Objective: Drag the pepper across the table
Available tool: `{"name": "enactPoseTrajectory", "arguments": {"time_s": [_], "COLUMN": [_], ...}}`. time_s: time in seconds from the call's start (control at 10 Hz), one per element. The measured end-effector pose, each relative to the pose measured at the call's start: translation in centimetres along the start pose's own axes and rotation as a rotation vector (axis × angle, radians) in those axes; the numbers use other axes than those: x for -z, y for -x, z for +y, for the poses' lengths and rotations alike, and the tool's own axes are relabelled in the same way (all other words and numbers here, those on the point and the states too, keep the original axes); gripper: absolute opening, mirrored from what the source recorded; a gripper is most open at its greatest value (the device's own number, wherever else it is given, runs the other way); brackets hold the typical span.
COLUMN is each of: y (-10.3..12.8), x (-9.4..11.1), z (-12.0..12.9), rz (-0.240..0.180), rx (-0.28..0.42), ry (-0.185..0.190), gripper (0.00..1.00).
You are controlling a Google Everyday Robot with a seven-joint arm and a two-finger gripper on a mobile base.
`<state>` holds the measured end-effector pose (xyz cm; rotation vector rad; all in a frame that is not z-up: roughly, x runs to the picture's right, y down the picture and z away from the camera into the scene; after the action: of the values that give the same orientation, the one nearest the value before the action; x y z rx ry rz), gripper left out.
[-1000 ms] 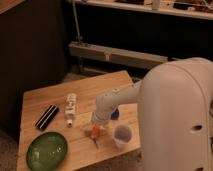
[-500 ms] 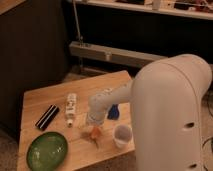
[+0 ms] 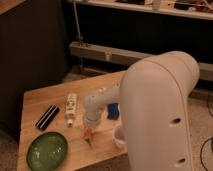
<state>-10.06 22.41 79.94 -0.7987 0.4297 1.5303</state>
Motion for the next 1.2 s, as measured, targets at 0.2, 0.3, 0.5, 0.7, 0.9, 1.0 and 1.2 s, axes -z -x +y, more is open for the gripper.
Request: {"name": "enactPoseTrajectory", "arguments": {"time_s": [0.2,0.3,0.5,0.7,0.9,1.0,1.2], "y": [-0.07,-0.08,-0.12,-0.12,-0.09,-0.04,-0.04], "x": [-0.15,-0.17,-0.13,-0.12,0.01,0.06,0.1], "z": [-0.15,-0.03,-0.07,-0.03,0.35,0.38,0.59], "rz": [0.012,0.013,0.014,0.014,0.024,0.026,0.029], "rx": [-0.001,0.002,0.001,0.001,0.016,0.019,0.027], "ry": [-0.021,-0.023,-0.024,-0.023,-0.033,-0.035,-0.037], "gripper": [0.37,0.42,0.45,0.45,0.53,0.63,0.7]}}
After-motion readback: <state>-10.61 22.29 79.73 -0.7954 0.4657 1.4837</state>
